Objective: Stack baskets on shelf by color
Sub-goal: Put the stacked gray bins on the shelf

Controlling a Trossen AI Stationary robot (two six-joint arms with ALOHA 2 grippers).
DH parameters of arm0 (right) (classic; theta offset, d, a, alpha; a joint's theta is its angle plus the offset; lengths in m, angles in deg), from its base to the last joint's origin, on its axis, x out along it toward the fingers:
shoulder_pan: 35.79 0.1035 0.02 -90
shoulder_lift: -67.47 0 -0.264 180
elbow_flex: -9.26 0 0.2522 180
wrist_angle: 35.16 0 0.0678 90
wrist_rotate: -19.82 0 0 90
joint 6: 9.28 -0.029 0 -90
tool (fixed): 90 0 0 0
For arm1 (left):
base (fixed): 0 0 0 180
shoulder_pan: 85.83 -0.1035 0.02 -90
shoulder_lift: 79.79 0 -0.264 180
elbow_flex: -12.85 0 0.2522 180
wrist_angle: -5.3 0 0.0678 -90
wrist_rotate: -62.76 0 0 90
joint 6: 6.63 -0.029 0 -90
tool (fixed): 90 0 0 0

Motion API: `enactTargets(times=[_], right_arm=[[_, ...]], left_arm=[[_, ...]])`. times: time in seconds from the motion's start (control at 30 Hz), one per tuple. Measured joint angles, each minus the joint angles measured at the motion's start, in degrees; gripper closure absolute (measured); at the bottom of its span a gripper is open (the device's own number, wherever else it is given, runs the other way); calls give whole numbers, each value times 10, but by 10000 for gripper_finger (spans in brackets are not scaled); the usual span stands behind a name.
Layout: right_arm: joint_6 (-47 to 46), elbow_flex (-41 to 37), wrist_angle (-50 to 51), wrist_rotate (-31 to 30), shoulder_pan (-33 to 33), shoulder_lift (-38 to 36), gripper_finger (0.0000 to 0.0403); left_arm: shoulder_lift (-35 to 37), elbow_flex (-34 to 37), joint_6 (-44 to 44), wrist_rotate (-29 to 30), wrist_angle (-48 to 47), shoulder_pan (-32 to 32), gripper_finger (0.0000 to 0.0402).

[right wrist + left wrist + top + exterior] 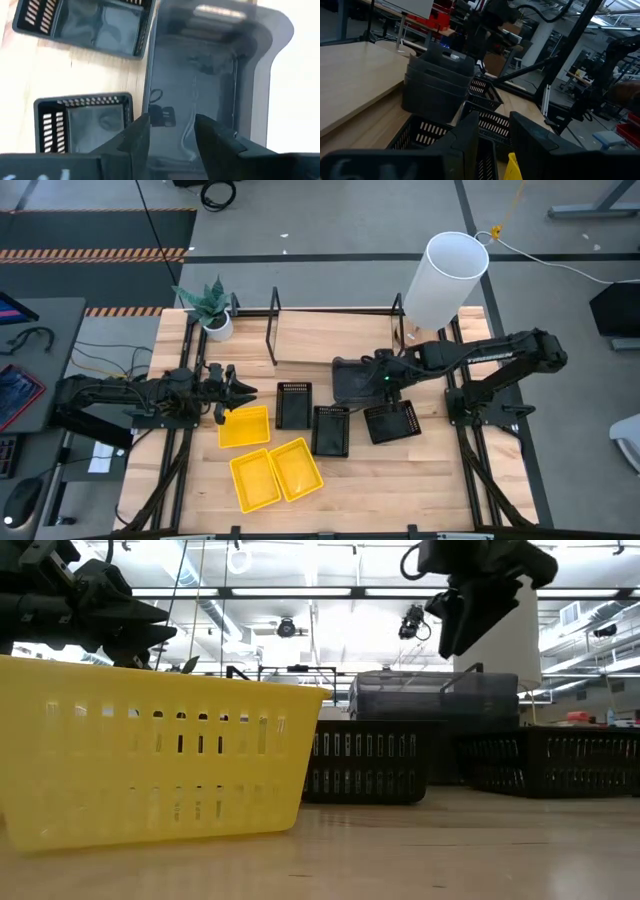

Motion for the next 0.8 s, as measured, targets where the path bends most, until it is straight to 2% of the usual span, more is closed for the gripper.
enactTargets(times=[0.1,0.4,0.57,0.8], right_arm=[[-2,-11,-11,8,0,1,219],[-1,-112,-217,23,1,2,168],[1,-157,-268,-4,2,2,170],[4,-225,-359,-6,2,2,197]], left_arm=[[0,0,0,0,0,0,285],[0,0,0,0,0,0,285],[0,0,0,0,0,0,285],[0,0,0,0,0,0,285]])
